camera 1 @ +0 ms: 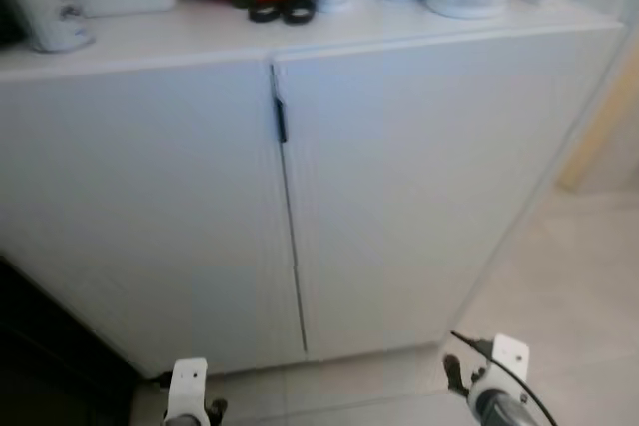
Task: Restocking fridge
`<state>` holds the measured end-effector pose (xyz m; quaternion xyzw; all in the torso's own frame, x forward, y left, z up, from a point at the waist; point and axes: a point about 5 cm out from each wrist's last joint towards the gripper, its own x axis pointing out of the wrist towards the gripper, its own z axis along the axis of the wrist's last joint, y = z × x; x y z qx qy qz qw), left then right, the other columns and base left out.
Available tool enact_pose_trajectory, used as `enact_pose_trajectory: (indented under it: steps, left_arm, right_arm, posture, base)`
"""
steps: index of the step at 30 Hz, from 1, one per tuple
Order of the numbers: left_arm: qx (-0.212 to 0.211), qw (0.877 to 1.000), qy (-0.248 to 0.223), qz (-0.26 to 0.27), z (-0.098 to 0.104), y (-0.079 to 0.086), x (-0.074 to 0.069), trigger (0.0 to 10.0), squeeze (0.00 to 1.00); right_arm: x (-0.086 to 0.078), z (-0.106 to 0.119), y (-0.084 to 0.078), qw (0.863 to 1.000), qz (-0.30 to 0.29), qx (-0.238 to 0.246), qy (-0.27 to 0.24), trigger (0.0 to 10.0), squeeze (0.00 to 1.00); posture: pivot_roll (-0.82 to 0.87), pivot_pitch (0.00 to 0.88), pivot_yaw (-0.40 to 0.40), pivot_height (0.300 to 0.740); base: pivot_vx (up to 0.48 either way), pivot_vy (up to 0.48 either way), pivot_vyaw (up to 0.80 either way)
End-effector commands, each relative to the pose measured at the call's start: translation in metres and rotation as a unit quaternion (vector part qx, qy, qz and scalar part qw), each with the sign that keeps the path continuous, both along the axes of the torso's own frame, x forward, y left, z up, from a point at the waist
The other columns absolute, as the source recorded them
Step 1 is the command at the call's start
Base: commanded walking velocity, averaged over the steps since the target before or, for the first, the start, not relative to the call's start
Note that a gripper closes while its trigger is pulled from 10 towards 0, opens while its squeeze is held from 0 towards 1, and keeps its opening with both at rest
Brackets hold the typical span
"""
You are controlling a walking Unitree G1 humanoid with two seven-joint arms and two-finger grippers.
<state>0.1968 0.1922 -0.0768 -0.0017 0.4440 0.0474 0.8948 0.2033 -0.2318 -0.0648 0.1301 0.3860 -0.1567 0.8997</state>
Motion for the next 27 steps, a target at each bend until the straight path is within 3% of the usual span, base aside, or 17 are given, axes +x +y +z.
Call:
enact_pose_trajectory:
  steps: [1, 13, 22, 27]
  left_arm:
    - [0.003, 1.0, 0.012, 0.0, -0.0024, 0.0019, -0.0046, 10.0, 0.0]
    - [0.0, 1.0, 0.011, -0.001, -0.002, 0.0024, -0.0039, 10.0, 0.0]
    - [-0.004, 1.0, 0.017, 0.005, -0.0029, 0.0023, -0.0053, 10.0, 0.0]
    - [-0.002, 1.0, 0.017, 0.001, -0.0031, 0.0022, -0.0057, 10.0, 0.0]
  right_arm:
    - [-0.0019, -0.0016, 0.0012, 1.0, -0.001, 0.005, 0.006, 10.0, 0.0]
    - [-0.0014, -0.0014, 0.002, 1.0, -0.011, 0.009, 0.002, 10.0, 0.0]
    - [-0.0021, -0.002, 0.0027, 1.0, -0.024, 0.018, -0.002, 10.0, 0.0]
    - [-0.003, -0.0025, 0.0027, 1.0, -0.023, 0.016, 0.001, 10.0, 0.0]
  posture:
    - [-0.08, 0.008, 0.047, 0.74]
    - [-0.08, 0.007, 0.049, 0.74]
    - [-0.08, 0.002, 0.052, 0.74]
    - [-0.09, 0.0, 0.053, 0.74]
  base:
    - [0.0, 0.0, 0.8]
    - [0.0, 0.0, 0.77]
    - [0.0, 0.0, 0.0]
    - [0.0, 0.299, 0.0]
